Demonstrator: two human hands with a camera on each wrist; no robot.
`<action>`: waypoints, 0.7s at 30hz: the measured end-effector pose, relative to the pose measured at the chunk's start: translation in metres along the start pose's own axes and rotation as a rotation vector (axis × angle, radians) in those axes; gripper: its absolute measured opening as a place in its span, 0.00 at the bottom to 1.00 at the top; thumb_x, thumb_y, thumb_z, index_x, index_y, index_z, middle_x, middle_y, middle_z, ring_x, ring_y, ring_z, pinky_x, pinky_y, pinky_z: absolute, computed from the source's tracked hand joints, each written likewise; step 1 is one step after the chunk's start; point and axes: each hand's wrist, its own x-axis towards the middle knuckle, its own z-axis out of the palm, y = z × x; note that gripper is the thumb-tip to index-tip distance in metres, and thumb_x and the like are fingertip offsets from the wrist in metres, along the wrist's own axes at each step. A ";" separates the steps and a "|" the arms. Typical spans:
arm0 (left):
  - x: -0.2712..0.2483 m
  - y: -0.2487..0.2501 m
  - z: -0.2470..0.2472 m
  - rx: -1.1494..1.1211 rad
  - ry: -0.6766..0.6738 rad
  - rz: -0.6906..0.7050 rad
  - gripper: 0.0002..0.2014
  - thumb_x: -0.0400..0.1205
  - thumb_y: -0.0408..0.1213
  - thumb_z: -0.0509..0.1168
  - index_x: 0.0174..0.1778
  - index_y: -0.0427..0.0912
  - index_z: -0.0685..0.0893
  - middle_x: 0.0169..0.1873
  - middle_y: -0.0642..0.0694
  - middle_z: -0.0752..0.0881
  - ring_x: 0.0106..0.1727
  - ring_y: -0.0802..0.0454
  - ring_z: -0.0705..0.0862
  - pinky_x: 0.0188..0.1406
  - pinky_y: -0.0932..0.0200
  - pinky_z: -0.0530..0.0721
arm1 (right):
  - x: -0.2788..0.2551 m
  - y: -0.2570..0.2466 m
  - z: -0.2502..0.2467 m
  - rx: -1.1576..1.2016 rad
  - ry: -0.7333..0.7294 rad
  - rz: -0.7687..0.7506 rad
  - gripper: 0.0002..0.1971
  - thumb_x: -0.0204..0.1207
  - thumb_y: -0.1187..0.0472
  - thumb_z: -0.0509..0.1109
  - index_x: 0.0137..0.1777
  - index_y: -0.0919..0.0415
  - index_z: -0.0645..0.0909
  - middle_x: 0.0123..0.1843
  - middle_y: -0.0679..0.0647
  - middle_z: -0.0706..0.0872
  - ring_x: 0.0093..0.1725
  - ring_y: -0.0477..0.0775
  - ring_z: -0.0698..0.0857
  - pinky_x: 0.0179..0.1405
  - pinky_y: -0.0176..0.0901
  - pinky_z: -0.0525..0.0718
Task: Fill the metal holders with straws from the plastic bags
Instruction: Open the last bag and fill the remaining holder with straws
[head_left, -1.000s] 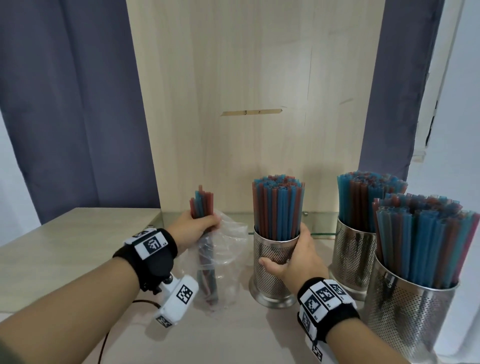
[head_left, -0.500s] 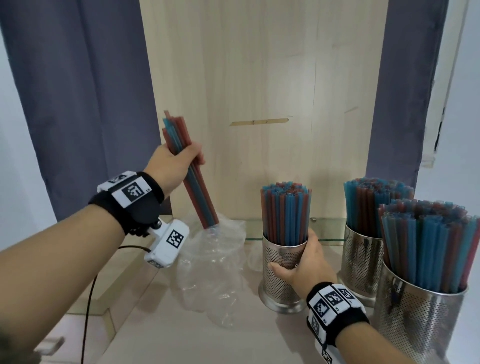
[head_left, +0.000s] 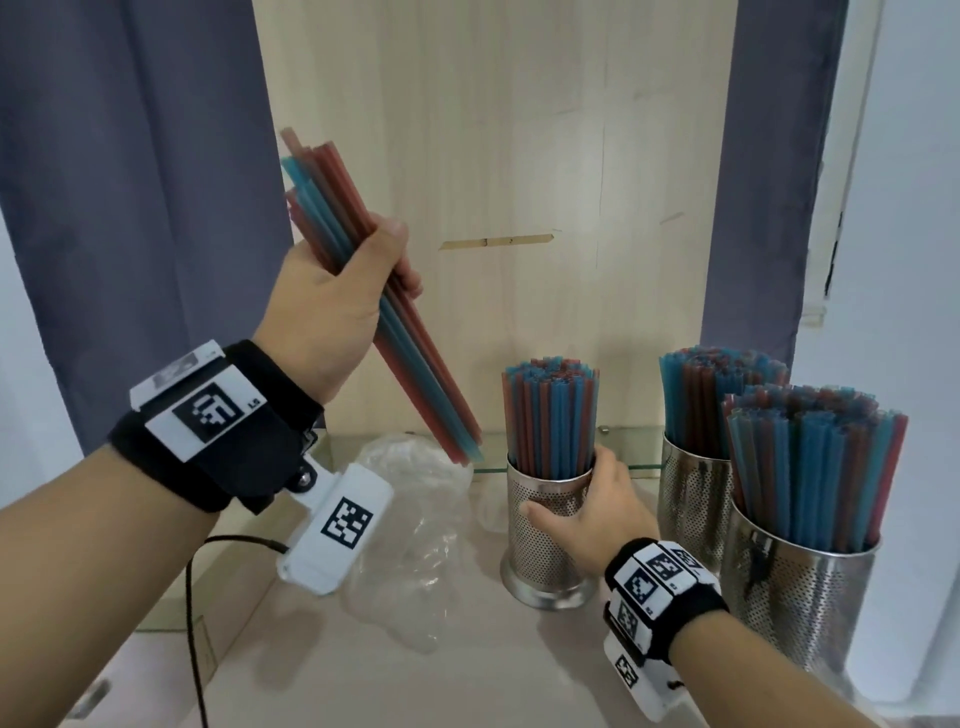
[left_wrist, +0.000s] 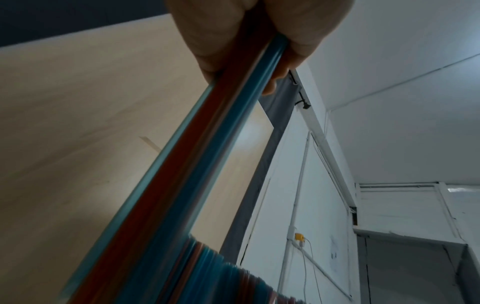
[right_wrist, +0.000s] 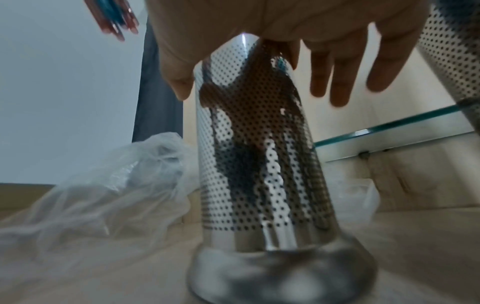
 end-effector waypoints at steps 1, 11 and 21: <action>-0.003 -0.002 0.002 0.009 -0.003 -0.003 0.09 0.85 0.42 0.65 0.39 0.47 0.80 0.30 0.51 0.84 0.40 0.48 0.85 0.51 0.46 0.87 | 0.000 -0.004 -0.001 -0.014 0.042 0.001 0.57 0.54 0.23 0.72 0.78 0.51 0.58 0.72 0.50 0.74 0.71 0.53 0.77 0.71 0.61 0.78; -0.024 -0.014 0.023 0.005 0.115 -0.037 0.10 0.84 0.44 0.68 0.36 0.49 0.79 0.22 0.56 0.81 0.32 0.54 0.82 0.50 0.42 0.87 | 0.016 -0.053 0.003 0.352 0.254 0.083 0.67 0.59 0.49 0.86 0.86 0.48 0.38 0.80 0.53 0.68 0.79 0.57 0.71 0.79 0.56 0.71; -0.025 -0.028 0.029 -0.020 0.183 -0.025 0.12 0.83 0.45 0.68 0.35 0.48 0.79 0.22 0.54 0.81 0.31 0.53 0.83 0.37 0.55 0.87 | 0.018 -0.035 -0.007 0.321 0.161 0.080 0.41 0.69 0.52 0.80 0.76 0.55 0.60 0.57 0.50 0.80 0.59 0.59 0.86 0.59 0.53 0.87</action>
